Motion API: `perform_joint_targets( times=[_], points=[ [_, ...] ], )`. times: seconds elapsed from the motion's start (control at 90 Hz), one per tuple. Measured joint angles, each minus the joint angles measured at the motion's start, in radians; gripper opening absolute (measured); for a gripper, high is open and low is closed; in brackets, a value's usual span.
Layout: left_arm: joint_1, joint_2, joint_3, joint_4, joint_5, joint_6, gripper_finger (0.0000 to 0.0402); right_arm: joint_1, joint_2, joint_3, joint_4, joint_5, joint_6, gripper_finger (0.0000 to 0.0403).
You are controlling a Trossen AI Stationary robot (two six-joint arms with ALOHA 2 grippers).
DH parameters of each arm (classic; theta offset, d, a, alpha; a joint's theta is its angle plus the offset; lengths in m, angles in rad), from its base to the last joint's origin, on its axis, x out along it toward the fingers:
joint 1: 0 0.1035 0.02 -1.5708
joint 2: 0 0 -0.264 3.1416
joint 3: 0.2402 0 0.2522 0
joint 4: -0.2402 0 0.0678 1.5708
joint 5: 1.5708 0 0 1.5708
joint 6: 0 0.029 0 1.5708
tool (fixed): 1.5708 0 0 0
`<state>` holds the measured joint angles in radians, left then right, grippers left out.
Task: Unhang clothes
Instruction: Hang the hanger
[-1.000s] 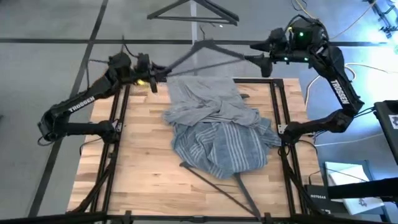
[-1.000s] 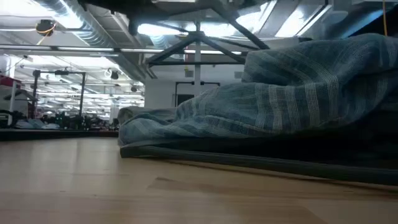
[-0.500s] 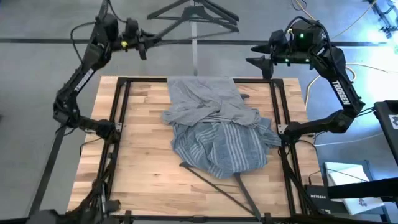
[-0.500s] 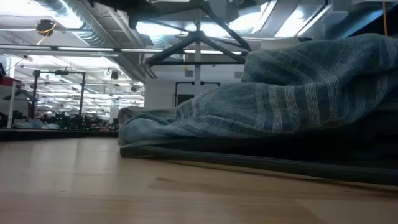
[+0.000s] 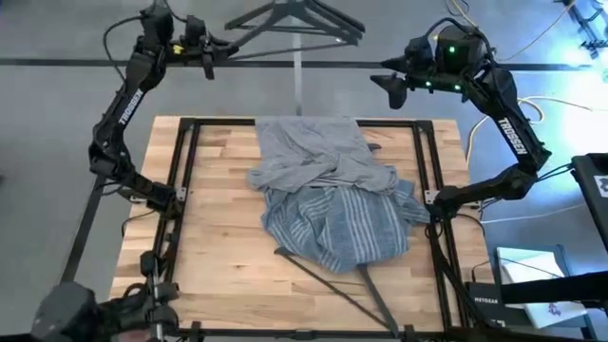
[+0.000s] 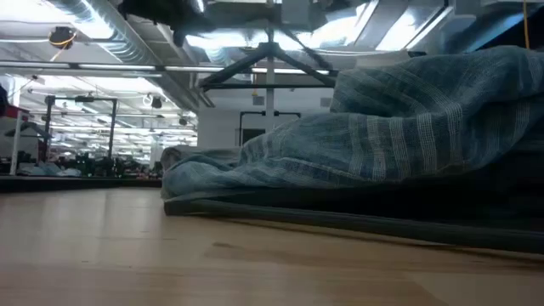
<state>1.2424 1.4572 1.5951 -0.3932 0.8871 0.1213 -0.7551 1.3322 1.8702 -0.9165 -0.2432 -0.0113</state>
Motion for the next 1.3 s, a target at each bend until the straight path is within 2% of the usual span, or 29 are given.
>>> perform_joint_targets(
  times=[0.178, 0.333, 0.467, 0.711, 1.056, 1.189, 1.3],
  points=[
    [0.0, 0.003, 0.001, -0.044, -0.068, 0.067, 0.0025, 0.0, 0.014, 0.0, 0.0, 0.007, 0.0, 0.0254],
    [0.001, 0.025, 0.0, -0.032, -0.109, 0.061, 0.0025, 0.0, 0.014, 0.0, 0.001, 0.008, -0.004, 0.0254],
    [0.0, 0.053, 0.0, -0.005, -0.081, 0.056, 0.0025, 0.0, 0.014, 0.0, 0.001, 0.016, -0.004, 0.0254],
    [-0.01, 0.087, 0.0, 0.145, -0.066, -0.013, 0.0025, 0.0, 0.014, 0.0, -0.01, 0.017, 0.006, 0.0254],
    [-0.01, 0.122, 0.0, 0.145, -0.043, 0.002, 0.0025, 0.0, 0.014, 0.0, -0.009, 0.044, 0.01, 0.0254],
    [-0.01, 0.123, 0.0, 0.147, -0.136, 0.025, 0.0025, 0.0, 0.014, 0.0, -0.009, 0.044, 0.011, 0.0254],
    [-0.001, 0.123, 0.0, 0.147, -0.162, 0.04, 0.0033, 0.001, 0.014, 0.0, -0.017, 0.043, 0.011, 0.0254]
  ],
)
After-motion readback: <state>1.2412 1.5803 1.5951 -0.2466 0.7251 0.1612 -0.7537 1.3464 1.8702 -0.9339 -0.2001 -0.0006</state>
